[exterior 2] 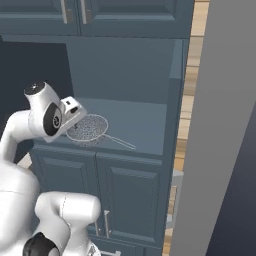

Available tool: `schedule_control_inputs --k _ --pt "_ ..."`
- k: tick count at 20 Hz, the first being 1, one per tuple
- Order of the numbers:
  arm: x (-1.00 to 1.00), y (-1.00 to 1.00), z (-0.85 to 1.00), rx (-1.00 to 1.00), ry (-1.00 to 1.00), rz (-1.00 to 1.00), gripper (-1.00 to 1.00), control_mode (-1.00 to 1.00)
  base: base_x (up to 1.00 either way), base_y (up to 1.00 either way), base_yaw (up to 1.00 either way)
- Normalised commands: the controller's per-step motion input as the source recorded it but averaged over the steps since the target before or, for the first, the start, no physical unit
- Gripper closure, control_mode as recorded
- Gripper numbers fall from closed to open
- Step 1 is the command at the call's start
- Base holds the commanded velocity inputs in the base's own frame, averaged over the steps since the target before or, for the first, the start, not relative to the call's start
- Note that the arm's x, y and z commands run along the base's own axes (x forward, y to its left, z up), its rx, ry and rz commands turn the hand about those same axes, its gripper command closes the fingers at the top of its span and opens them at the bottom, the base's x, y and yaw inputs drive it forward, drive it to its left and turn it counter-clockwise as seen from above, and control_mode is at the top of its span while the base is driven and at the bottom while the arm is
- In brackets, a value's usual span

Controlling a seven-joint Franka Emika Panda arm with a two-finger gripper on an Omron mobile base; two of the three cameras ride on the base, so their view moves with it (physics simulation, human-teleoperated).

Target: Open the cabinet and setup a tea strainer by placing it in the bowl upright.

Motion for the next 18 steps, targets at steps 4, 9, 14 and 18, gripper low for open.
schedule_control_inputs --k 4,9,14,18 --pt "-0.49 0.0 0.27 0.0 0.28 0.0 1.0 -1.0 0.0 0.0 0.0" --pt "-0.25 0.02 0.22 -0.02 0.31 0.0 1.0 -1.0 0.0 0.0 0.0" --pt "-0.58 0.0 0.0 0.07 -0.02 0.01 1.0 -1.0 0.0 0.0 0.0" --pt "-0.69 0.08 0.0 0.06 -0.13 0.02 1.0 -1.0 0.0 0.0 0.0"
